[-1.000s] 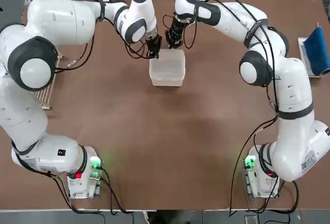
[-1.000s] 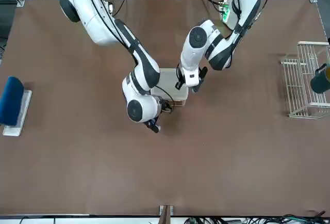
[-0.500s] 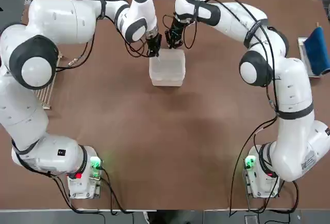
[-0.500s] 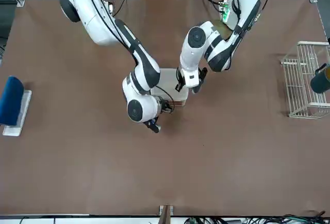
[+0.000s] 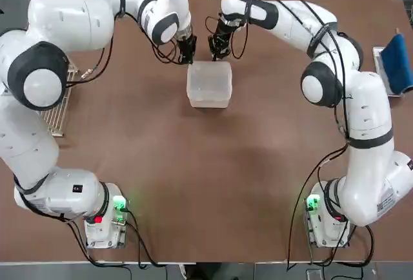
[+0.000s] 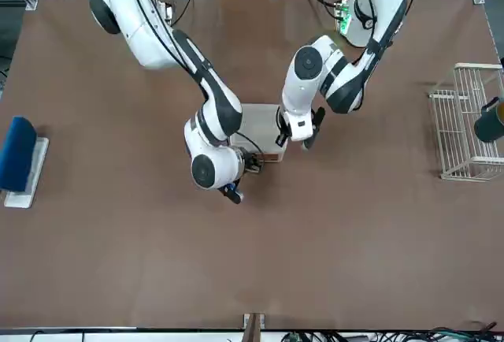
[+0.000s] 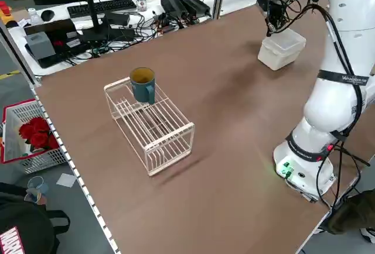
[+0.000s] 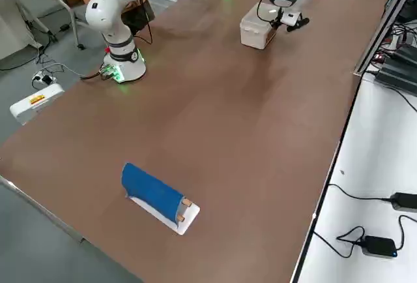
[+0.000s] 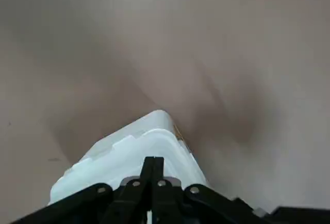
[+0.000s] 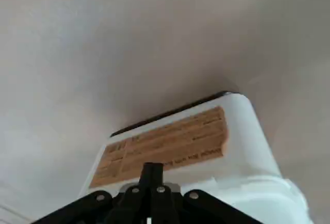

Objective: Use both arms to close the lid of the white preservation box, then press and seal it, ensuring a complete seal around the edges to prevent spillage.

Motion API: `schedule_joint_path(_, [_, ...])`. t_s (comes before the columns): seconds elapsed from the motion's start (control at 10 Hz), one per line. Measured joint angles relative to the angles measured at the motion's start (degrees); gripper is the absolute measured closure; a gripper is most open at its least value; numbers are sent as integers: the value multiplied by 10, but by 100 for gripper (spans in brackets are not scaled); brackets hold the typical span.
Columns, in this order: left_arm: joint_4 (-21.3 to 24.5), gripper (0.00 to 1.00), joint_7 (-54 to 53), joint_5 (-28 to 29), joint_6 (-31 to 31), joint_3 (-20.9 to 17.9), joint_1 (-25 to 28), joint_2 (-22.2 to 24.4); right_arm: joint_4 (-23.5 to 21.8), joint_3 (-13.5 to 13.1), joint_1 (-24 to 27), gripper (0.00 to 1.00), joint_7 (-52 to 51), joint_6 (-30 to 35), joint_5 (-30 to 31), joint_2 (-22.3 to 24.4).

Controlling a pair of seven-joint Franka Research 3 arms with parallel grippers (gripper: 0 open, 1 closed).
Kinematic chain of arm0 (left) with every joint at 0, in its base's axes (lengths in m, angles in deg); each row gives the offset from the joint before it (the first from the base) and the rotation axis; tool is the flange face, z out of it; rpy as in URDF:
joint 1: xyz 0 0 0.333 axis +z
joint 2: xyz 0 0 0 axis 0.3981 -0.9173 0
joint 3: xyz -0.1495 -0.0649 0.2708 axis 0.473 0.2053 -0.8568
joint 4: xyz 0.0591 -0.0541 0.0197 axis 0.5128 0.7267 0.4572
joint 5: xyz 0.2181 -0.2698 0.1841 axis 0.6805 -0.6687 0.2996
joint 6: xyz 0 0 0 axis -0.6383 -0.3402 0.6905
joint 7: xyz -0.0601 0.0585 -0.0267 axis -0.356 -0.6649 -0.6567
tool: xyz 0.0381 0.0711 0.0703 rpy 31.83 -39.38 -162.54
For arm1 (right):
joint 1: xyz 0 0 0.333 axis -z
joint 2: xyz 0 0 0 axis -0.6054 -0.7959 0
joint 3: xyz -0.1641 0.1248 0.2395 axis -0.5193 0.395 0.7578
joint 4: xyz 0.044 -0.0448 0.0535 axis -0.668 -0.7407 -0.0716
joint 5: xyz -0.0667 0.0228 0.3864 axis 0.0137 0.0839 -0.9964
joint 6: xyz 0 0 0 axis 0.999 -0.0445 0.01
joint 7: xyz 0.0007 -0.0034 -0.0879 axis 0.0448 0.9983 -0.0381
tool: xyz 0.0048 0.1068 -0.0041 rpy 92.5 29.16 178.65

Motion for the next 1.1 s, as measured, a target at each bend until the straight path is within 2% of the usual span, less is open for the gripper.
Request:
schedule_joint_path(0.2, [-5, 99, 0, 0, -12, 6, 1, 5, 9, 3, 24, 99, 0, 29, 0, 21])
schedule_joint_path(0.4, [-15, 99, -9, 0, -49, 17, 12, 8, 21, 4, 60, 98, -3, 50, 0, 40])
schedule_joint_path(0.5, [-22, 98, -25, -1, -69, 45, 46, 15, 26, 4, 85, 97, -12, 71, 0, 61])
schedule_joint_path(0.6, [-27, 96, -47, -2, -89, 96, 108, 27, 28, 3, 114, 96, -23, 97, 1, 89])
schedule_joint_path(0.7, [-30, 85, -76, -3, -119, 162, 193, 43, 24, 2, 145, 96, -38, 117, 5, 121])
schedule_joint_path(0.8, [-35, 76, -111, -4, -155, 238, 289, 54, 10, 1, 174, 96, -59, 127, 22, 158])
schedule_joint_path(0.9, [-51, 73, -150, -4, -199, 317, 382, 57, -12, 1, 198, 96, -87, 134, 42, 195])
schedule_joint_path(1.0, [-65, 60, -182, -4, -239, 381, 456, 59, -33, -7, 212, 96, -119, 142, 64, 229])
schedule_joint_path(1.1, [-76, 45, -201, -4, -265, 418, 497, 60, -47, -28, 214, 96, -162, 155, 93, 259])
